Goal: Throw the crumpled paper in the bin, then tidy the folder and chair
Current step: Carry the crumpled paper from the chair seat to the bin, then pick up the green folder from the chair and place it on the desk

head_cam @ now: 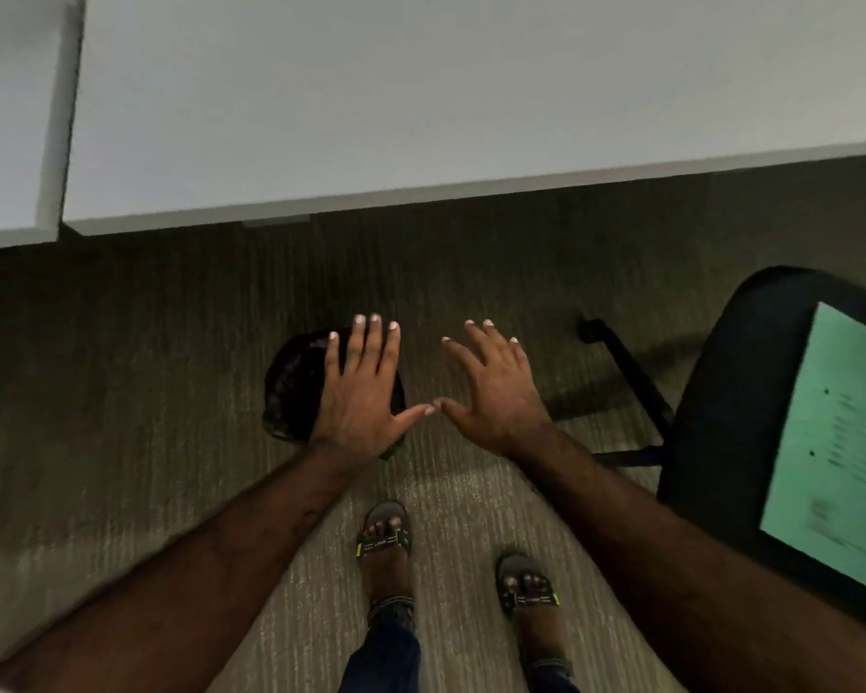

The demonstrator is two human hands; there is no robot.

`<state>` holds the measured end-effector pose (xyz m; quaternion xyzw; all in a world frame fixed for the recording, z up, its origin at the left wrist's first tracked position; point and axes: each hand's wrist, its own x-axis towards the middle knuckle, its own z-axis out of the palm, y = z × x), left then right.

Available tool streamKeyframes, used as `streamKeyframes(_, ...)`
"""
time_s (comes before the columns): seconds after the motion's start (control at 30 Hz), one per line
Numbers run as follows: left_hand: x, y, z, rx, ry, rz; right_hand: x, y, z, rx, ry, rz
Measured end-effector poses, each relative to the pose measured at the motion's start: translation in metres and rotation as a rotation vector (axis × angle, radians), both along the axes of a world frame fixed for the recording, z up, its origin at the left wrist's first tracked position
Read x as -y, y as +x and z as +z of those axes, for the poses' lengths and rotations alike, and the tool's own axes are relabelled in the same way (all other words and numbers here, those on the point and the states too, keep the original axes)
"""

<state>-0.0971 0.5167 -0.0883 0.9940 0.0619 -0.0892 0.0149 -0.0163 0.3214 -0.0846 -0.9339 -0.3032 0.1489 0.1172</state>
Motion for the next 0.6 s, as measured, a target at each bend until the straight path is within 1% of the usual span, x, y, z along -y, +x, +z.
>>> streamKeyframes(0.07,0.028,0.019,0.012,0.034,-0.011,-0.013,0.032,0.009,0.013,0.044,0.002,-0.047)
streamKeyframes(0.3,0.142,0.073,0.046,0.14,-0.044,-0.174,0.167,0.033,0.054,0.159,0.002,-0.244)
streamKeyframes(0.4,0.193,0.087,0.056,0.154,-0.064,-0.205,0.223,0.036,0.065,0.168,0.017,-0.334)
streamKeyframes(0.6,0.306,0.106,0.072,0.169,-0.129,-0.319,0.332,0.033,0.075,0.22,-0.026,-0.454)
